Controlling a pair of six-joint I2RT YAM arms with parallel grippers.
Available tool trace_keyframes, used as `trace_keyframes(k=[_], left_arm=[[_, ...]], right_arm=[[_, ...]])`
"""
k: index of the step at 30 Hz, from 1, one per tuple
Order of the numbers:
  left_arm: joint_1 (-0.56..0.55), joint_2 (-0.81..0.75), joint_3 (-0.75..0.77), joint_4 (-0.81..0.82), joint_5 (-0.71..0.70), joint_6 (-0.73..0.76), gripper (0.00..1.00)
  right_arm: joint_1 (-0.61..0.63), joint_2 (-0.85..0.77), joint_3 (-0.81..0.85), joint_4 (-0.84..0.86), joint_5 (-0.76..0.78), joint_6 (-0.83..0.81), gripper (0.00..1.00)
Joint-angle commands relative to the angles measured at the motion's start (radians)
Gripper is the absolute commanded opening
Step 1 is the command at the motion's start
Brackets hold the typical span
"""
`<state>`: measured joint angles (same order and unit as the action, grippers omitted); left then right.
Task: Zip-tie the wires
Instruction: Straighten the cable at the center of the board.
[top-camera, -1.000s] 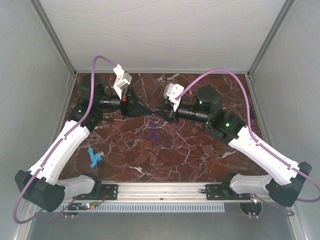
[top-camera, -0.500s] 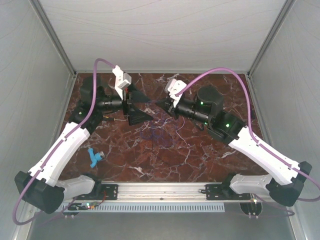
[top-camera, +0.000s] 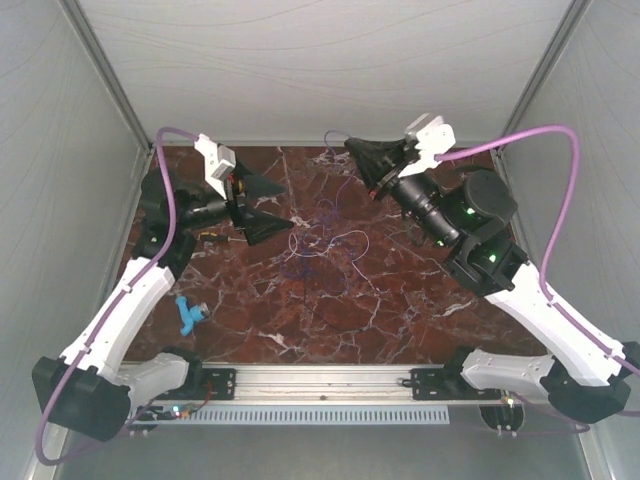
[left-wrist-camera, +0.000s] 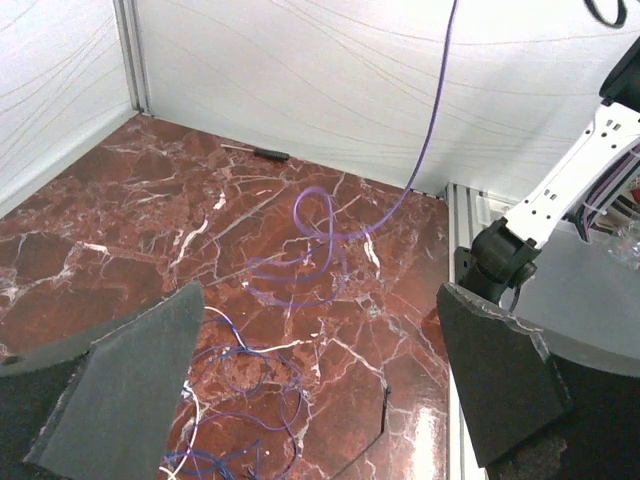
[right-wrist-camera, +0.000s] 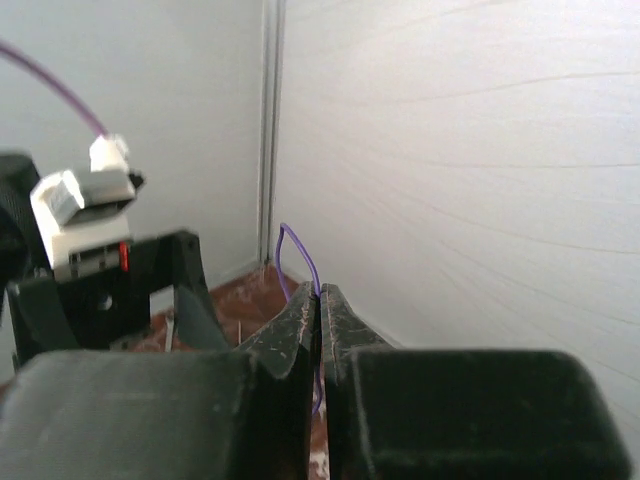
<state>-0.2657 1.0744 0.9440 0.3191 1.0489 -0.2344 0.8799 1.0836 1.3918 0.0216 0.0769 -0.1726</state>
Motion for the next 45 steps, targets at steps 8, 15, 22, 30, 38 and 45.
trace_keyframes(k=[8,15,22,30,38,45], left_arm=[[-0.036,0.074,-0.033,0.238,0.041,-0.114,1.00],[-0.077,0.065,-0.160,0.520,-0.066,-0.190,1.00],[-0.129,0.069,-0.345,0.931,-0.155,-0.184,1.00],[-0.128,0.099,-0.390,1.036,-0.262,-0.140,0.95],[-0.129,0.144,-0.415,1.188,-0.245,-0.134,0.93],[-0.136,0.192,-0.389,1.253,-0.212,-0.165,0.78]], right_arm=[[0.008,0.036,0.140,0.177,0.094,0.142,0.00],[0.007,0.065,0.170,0.194,0.081,0.188,0.00],[0.007,0.105,0.207,0.201,0.063,0.238,0.00],[0.006,0.149,0.239,0.208,0.032,0.280,0.00],[0.006,0.159,0.238,0.210,0.003,0.330,0.00],[0.006,0.168,0.221,0.229,-0.011,0.381,0.00]])
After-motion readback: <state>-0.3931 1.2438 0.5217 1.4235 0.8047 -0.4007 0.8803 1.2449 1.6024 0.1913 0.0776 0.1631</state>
